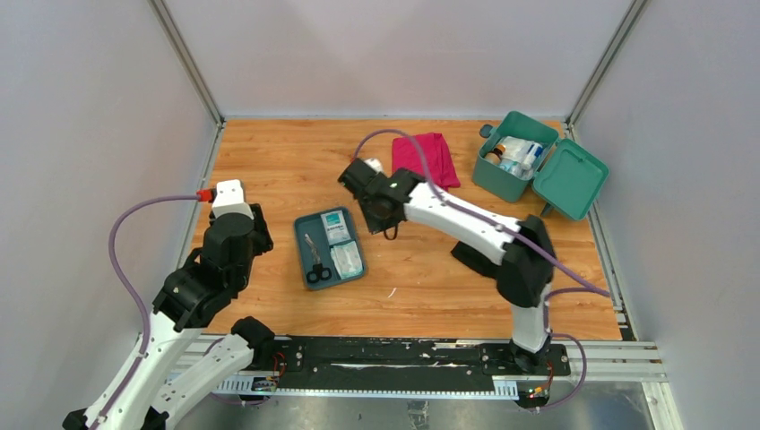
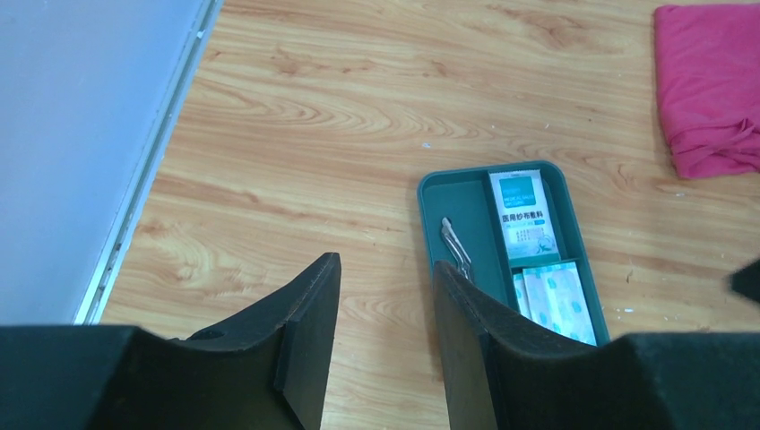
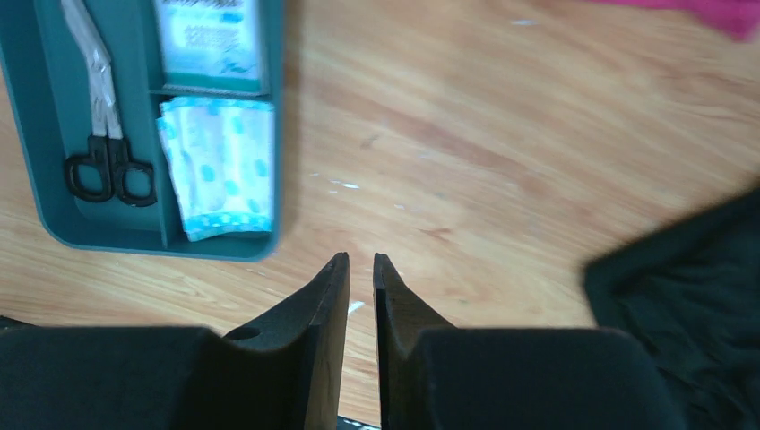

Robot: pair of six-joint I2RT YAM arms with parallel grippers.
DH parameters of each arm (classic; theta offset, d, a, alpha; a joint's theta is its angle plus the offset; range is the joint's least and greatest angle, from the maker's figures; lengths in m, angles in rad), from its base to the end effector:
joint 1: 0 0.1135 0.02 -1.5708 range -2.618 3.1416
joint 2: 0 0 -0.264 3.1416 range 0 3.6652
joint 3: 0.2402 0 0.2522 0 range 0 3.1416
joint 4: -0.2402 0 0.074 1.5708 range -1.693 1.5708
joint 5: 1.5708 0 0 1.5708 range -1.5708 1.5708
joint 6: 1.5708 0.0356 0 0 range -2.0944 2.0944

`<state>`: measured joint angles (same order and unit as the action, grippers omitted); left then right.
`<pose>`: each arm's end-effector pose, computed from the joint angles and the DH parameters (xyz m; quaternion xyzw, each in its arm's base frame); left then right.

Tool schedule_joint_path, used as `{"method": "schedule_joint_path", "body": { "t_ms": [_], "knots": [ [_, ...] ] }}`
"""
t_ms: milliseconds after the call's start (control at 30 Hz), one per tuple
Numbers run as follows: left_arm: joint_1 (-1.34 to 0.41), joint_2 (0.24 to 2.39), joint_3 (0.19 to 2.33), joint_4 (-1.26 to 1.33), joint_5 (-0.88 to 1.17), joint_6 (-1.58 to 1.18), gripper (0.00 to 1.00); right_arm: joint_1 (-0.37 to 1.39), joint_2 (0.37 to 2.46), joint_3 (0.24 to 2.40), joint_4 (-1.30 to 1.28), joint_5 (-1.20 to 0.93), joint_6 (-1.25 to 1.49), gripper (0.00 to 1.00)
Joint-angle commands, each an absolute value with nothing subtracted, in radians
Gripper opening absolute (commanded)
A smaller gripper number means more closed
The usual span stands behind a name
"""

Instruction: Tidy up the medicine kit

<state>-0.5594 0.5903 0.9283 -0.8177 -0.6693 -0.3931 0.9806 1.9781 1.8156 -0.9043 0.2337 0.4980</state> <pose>0.0984 -0.0356 0.3512 -0.1028 0.8188 0.0248 0.5643 0.2453 0.3514 0.2804 -0.2016 0.9409 0.0834 0.2591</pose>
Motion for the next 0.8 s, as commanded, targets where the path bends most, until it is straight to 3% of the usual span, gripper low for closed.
{"method": "schedule_joint_path", "body": {
  "t_ms": [0, 233, 467, 767],
  "knots": [
    [-0.558, 0.613, 0.915, -0.808, -0.653, -0.397, 0.48, 0.897, 1.768, 1.662, -0.868, 0.332, 0.477, 0.22],
    [-0.557, 0.641, 0.916, -0.805, -0.599, -0.403, 0.50, 0.734, 1.572, 1.427, -0.857, 0.349, 0.475, 0.25],
    [-0.557, 0.670, 0.872, -0.796, -0.470, -0.499, 0.51, 0.572, 1.406, 1.267, -0.835, 0.339, 0.468, 0.36],
    [-0.557, 0.720, 0.943, -0.817, -0.439, -0.407, 0.54, 0.327, 1.418, 1.375, -0.750, 0.318, 0.439, 0.44]
  ]
}}
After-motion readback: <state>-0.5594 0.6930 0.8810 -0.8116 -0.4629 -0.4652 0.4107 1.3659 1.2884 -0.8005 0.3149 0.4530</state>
